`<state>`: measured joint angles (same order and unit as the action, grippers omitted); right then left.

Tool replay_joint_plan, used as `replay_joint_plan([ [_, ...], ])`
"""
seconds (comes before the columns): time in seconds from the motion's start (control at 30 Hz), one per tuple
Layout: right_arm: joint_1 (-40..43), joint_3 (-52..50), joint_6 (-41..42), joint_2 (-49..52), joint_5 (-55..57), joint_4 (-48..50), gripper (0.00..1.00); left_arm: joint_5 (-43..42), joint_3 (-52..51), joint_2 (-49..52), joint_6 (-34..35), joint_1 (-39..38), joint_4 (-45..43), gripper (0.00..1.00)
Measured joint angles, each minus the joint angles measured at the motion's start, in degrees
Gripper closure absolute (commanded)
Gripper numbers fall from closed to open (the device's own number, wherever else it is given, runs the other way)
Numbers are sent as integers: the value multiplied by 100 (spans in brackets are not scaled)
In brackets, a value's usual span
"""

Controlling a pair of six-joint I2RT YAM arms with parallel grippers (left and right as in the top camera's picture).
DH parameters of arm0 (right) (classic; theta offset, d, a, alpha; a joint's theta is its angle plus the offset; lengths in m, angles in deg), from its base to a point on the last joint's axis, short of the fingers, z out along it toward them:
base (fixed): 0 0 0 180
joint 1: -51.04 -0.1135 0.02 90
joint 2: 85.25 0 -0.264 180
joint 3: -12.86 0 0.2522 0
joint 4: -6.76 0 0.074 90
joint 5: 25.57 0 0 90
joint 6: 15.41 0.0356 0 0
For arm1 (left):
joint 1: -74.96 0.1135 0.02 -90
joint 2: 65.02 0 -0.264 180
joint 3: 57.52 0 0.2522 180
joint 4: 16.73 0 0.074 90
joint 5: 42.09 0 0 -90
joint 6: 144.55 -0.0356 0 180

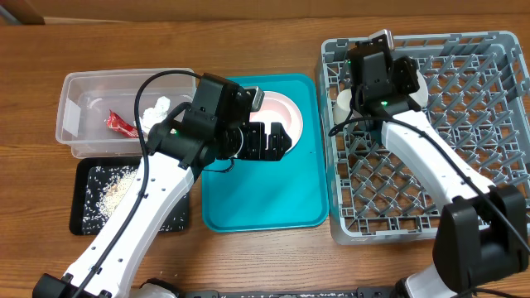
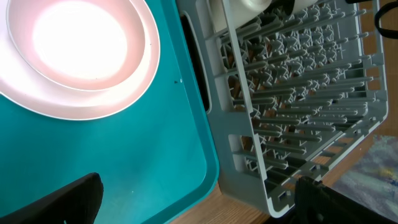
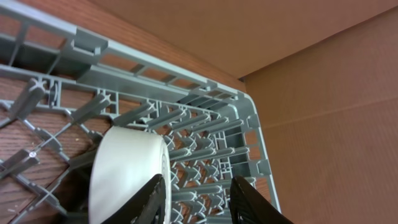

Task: Sort waste into correct bins and load items into the dishwasher
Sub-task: 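Release the bowl in the rack and withdraw the right gripper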

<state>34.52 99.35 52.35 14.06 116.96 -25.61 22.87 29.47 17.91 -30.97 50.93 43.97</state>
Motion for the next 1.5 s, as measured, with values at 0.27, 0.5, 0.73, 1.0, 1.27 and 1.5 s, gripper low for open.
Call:
replay_joint_plan([
  [0.27, 162, 0, 726, -275, -699, -334, 69, 0, 2, 0, 0, 0, 2, 0],
  [0.5, 1425, 0, 1779, -326, -2953, -658, 83, 0, 2, 0, 0, 0, 2, 0],
  [0.73, 2741, 0, 2317, -326, -5316, -699, 96, 0, 2, 0, 0, 0, 0, 0],
  [1.0, 2946, 0, 2699, -326, -6317, -839, 96, 0, 2, 0, 0, 0, 0, 0],
  [1.27, 2861, 0, 2804, -267, -6522, -883, 96, 0, 2, 0, 0, 0, 2, 0],
  [1.5, 2852, 0, 2822, 151, -6522, -800, 96, 0, 2, 0, 0, 0, 0, 0],
])
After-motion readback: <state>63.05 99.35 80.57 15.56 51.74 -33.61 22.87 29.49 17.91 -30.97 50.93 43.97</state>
